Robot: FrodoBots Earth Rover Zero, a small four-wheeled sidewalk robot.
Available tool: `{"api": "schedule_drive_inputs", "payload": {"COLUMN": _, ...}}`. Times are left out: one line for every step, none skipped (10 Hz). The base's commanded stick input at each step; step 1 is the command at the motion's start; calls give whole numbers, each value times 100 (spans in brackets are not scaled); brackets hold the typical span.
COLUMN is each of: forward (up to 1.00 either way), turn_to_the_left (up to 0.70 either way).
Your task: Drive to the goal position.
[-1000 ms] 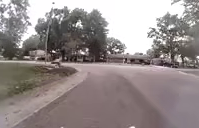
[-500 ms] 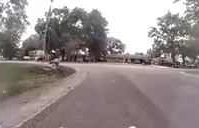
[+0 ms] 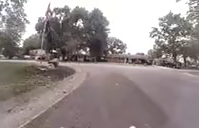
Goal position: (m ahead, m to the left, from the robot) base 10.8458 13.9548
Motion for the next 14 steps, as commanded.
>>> {"api": "schedule_drive_inputs", "payload": {"forward": 70, "turn_to_the_left": 0}}
{"api": "schedule_drive_inputs", "payload": {"forward": 70, "turn_to_the_left": 0}}
{"api": "schedule_drive_inputs", "payload": {"forward": 70, "turn_to_the_left": 0}}
{"api": "schedule_drive_inputs", "payload": {"forward": 70, "turn_to_the_left": 0}}
{"api": "schedule_drive_inputs", "payload": {"forward": 70, "turn_to_the_left": 0}}
{"api": "schedule_drive_inputs", "payload": {"forward": 70, "turn_to_the_left": 0}}
{"api": "schedule_drive_inputs", "payload": {"forward": 70, "turn_to_the_left": 0}}
{"api": "schedule_drive_inputs", "payload": {"forward": 70, "turn_to_the_left": 0}}
{"api": "schedule_drive_inputs", "payload": {"forward": 70, "turn_to_the_left": 0}}
{"api": "schedule_drive_inputs", "payload": {"forward": 70, "turn_to_the_left": 0}}
{"api": "schedule_drive_inputs", "payload": {"forward": 70, "turn_to_the_left": 0}}
{"api": "schedule_drive_inputs", "payload": {"forward": 70, "turn_to_the_left": 0}}
{"api": "schedule_drive_inputs", "payload": {"forward": 70, "turn_to_the_left": 0}}
{"api": "schedule_drive_inputs", "payload": {"forward": 70, "turn_to_the_left": 0}}
